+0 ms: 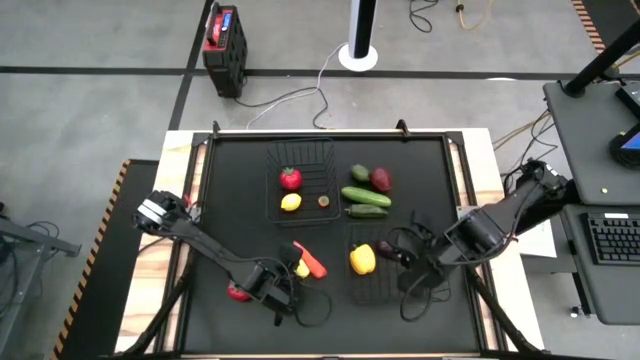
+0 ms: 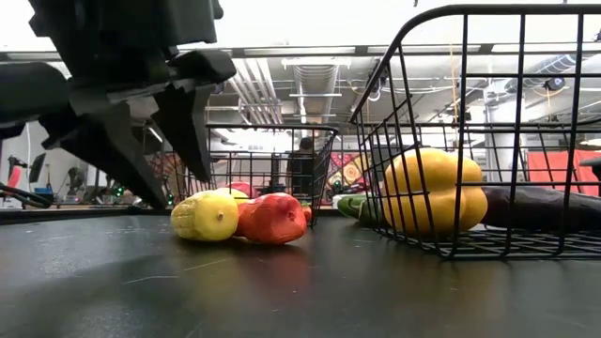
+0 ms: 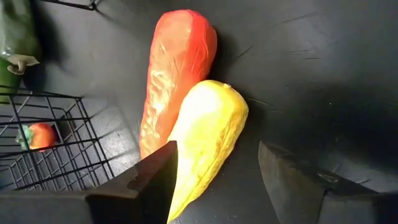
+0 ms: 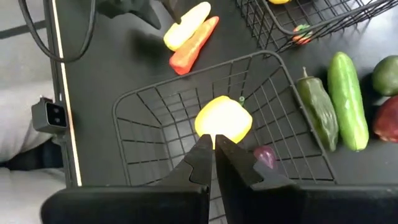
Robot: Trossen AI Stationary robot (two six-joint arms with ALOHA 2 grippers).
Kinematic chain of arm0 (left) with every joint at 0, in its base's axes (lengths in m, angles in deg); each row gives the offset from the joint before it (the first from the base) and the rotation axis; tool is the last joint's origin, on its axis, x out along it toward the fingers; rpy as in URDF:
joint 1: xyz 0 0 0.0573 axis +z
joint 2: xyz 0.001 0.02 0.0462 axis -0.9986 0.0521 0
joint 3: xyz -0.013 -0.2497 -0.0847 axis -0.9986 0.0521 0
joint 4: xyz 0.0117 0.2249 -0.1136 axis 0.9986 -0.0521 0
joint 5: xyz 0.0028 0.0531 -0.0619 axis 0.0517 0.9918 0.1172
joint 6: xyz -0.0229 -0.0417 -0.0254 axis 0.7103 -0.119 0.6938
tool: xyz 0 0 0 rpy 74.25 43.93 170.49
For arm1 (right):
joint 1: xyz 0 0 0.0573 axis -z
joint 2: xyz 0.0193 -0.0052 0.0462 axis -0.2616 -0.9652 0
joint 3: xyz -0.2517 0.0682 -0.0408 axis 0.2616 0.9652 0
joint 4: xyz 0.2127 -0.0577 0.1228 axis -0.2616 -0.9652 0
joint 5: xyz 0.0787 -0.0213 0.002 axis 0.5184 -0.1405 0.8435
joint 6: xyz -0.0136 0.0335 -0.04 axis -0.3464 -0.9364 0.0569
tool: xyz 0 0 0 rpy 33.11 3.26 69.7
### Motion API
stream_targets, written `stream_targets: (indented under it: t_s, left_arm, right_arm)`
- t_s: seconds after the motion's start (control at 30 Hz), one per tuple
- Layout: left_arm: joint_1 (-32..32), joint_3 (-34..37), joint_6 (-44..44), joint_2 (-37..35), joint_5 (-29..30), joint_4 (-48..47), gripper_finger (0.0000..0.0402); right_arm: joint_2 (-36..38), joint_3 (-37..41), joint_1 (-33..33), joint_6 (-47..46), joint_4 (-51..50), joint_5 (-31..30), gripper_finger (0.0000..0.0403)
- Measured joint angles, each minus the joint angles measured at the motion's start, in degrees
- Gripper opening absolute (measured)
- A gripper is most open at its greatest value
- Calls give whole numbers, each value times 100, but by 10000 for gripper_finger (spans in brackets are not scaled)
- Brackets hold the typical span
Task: Sort produce into baskets
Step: Put the yellow corn into the bottom black wire basket
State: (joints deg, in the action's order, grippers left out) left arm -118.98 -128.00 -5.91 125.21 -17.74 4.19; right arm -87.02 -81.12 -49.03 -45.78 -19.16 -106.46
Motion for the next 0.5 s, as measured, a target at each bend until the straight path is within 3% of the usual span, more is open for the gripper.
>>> stream_targets:
  t_s: [0.5]
  left_arm:
    - [74, 0, -2, 451, 234, 120, 206]
  right_arm:
    - [-2, 2, 12, -36, 0, 1, 13]
